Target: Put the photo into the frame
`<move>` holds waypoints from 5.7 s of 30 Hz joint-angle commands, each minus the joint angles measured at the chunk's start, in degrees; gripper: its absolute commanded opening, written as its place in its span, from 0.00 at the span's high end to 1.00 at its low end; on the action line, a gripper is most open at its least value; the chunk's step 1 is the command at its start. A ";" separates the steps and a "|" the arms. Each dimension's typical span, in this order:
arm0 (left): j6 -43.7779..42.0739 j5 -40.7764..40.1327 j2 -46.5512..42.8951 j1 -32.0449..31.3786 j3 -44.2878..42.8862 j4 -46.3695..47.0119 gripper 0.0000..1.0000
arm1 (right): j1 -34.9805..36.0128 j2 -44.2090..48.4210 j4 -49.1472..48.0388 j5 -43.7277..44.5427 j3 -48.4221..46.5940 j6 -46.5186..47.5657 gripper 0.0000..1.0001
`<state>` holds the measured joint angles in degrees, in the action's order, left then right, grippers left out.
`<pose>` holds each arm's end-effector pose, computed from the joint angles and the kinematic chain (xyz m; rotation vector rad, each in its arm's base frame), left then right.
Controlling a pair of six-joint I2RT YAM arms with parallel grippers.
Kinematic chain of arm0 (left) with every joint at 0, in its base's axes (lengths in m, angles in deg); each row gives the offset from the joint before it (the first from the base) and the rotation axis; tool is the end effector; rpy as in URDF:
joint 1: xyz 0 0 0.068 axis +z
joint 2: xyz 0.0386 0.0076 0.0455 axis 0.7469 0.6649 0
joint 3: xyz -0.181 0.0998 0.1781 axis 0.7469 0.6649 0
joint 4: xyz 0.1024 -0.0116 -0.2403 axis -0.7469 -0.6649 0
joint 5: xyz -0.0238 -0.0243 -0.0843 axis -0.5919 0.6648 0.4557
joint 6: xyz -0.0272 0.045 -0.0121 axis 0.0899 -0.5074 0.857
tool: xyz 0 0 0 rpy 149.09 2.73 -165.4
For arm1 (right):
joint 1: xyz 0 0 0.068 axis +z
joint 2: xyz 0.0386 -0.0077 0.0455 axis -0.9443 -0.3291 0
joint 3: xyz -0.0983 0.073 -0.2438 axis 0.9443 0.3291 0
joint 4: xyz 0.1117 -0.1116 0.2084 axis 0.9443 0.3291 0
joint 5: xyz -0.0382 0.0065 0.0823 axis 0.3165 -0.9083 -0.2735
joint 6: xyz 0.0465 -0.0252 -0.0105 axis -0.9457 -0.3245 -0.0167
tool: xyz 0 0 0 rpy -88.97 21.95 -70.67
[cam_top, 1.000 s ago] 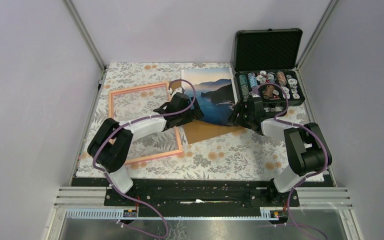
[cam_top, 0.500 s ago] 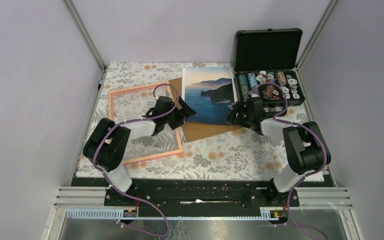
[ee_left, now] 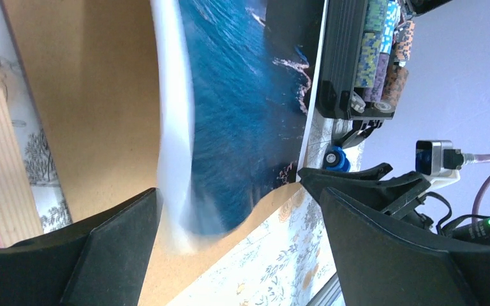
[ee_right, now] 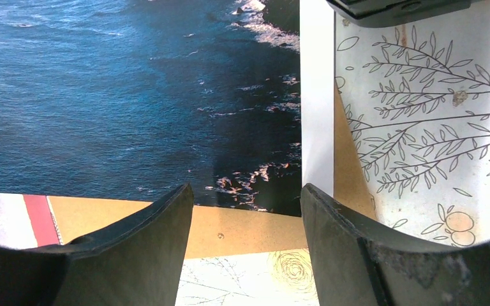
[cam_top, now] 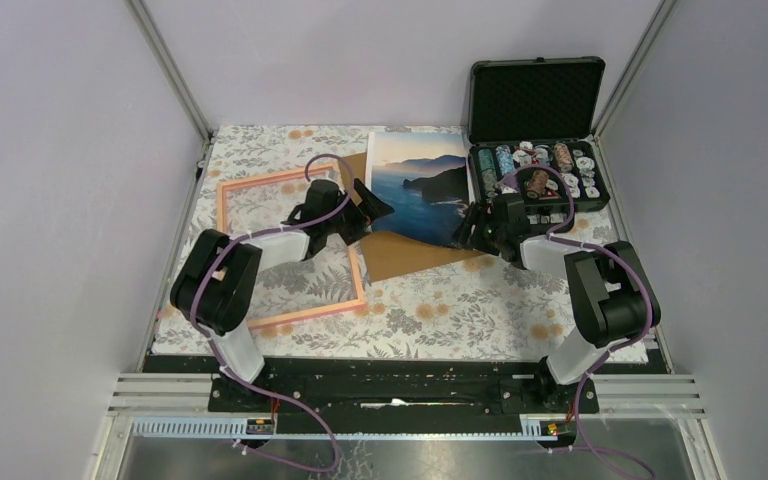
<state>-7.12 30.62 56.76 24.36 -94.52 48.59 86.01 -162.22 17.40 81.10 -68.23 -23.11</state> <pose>0.3280 -0.1560 0.1757 -0.5560 2.2410 -1.1025 0.3143 0.0906 0.1541 0.1991 2.2675 0.5718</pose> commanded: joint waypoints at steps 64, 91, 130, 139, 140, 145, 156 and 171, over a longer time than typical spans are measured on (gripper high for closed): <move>-28.16 -60.85 -19.52 1.86 -57.19 -100.75 1.00 | 2.84 15.38 3.98 -5.23 4.07 -0.80 0.27; -21.04 -54.86 5.65 -21.47 -33.09 -81.08 1.00 | 3.06 12.44 2.68 -5.68 4.00 -1.08 0.27; -26.52 -58.83 7.02 -16.77 -26.79 -73.86 0.55 | 3.23 11.21 2.05 -6.34 4.04 -1.02 0.27; -34.43 -47.73 -1.68 -16.88 -28.38 -70.41 0.19 | 4.05 10.50 3.96 -3.45 3.38 1.10 0.26; -34.90 -45.95 -3.12 -16.90 -28.09 -69.73 0.17 | 4.31 10.45 4.40 -2.65 3.23 1.41 0.26; -36.76 -37.87 -11.49 -16.69 -22.85 -64.69 0.10 | 5.62 7.95 8.46 1.49 0.88 3.88 0.25; -29.85 -15.65 -31.77 -16.42 -6.24 -42.67 0.01 | 13.86 9.45 14.39 0.17 0.74 1.06 0.24; -19.27 -18.99 -45.04 -16.06 10.22 -25.37 0.01 | 23.92 2.76 -11.08 -8.30 6.26 -16.59 0.30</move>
<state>-26.24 17.13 20.11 7.83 -84.23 20.41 105.09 -155.44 21.95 75.84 -63.32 -30.17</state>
